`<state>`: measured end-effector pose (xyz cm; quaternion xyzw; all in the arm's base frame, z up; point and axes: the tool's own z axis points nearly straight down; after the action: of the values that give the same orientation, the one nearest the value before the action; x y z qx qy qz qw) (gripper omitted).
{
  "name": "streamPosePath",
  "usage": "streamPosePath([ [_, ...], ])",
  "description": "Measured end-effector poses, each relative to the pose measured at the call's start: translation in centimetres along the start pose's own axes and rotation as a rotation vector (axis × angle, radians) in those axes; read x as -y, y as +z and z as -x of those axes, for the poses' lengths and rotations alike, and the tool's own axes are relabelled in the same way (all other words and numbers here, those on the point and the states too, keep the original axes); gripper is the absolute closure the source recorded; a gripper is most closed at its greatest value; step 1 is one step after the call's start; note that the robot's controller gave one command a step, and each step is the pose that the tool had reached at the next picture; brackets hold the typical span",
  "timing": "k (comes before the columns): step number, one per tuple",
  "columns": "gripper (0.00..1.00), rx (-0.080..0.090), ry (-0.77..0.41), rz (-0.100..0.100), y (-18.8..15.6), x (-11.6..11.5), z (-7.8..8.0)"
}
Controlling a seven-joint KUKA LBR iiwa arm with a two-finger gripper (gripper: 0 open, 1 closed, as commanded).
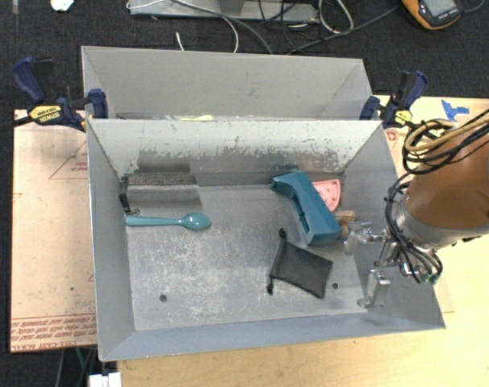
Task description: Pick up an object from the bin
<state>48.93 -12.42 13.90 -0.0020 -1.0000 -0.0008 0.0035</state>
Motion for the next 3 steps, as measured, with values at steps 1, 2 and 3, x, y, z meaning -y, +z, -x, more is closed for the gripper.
streamPosePath([
  [1, 0.00, 0.007, -0.003, -0.001, -0.4, -0.1, 0.2],
  [2, 0.00, 0.011, 0.007, 0.000, 5.9, -6.9, 2.8],
  [3, 1.00, 0.023, 0.106, 0.002, 7.8, -9.0, 3.8],
])
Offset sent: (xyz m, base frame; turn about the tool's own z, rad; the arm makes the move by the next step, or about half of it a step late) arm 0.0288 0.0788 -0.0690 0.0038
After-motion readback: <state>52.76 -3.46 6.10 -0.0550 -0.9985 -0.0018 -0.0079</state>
